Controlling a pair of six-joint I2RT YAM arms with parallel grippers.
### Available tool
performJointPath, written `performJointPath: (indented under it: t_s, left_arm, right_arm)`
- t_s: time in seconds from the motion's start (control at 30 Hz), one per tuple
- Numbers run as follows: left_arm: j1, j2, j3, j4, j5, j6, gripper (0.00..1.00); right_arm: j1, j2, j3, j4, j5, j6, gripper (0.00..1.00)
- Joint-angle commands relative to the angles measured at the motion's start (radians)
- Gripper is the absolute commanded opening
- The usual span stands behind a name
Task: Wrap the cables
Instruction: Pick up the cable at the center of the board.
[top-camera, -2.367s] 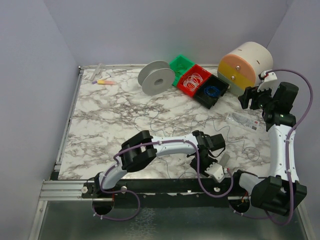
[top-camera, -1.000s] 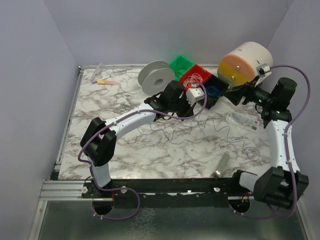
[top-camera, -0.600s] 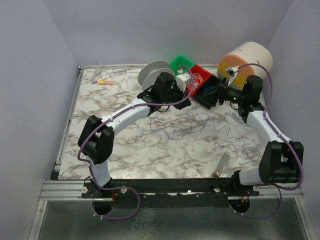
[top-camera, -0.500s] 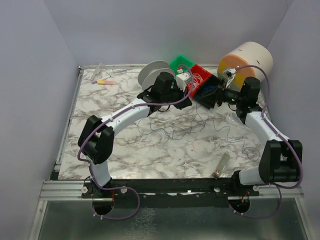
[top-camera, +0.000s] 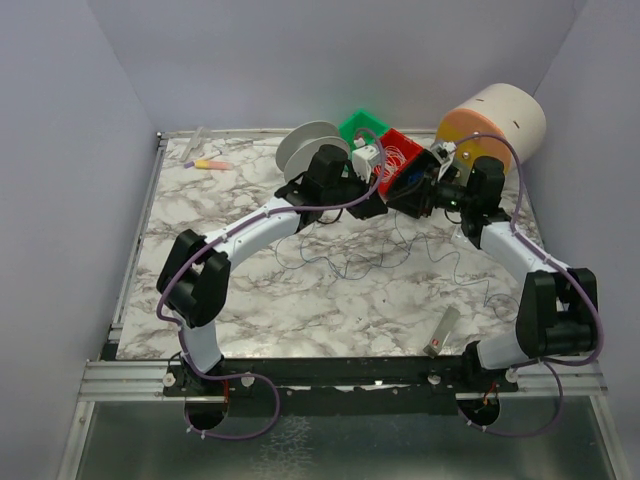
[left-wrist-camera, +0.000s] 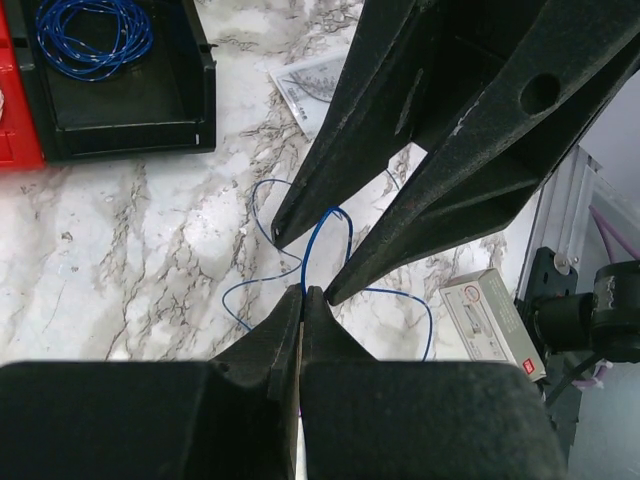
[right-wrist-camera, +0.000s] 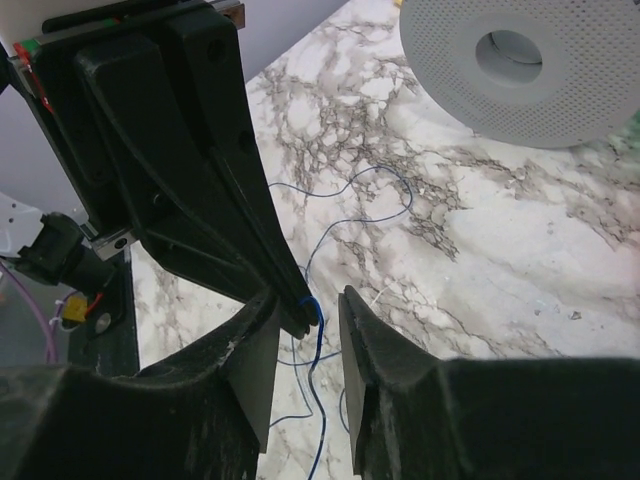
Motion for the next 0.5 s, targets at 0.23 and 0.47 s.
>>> performJointPath:
  t_s: [0.23,0.47]
  left_arm:
    - [0.011,0.017,-0.029,0.068,0.052,-0.037,0.00]
    - [0.010,0.024,-0.039,0.083,0.066,-0.054,0.00]
  right_arm:
    - [0.002,0.005,-0.044,0.126,-0.021,0.119,0.36]
    - [0.002,0.026,-0.078,0.278,0.000,0.291,0.39]
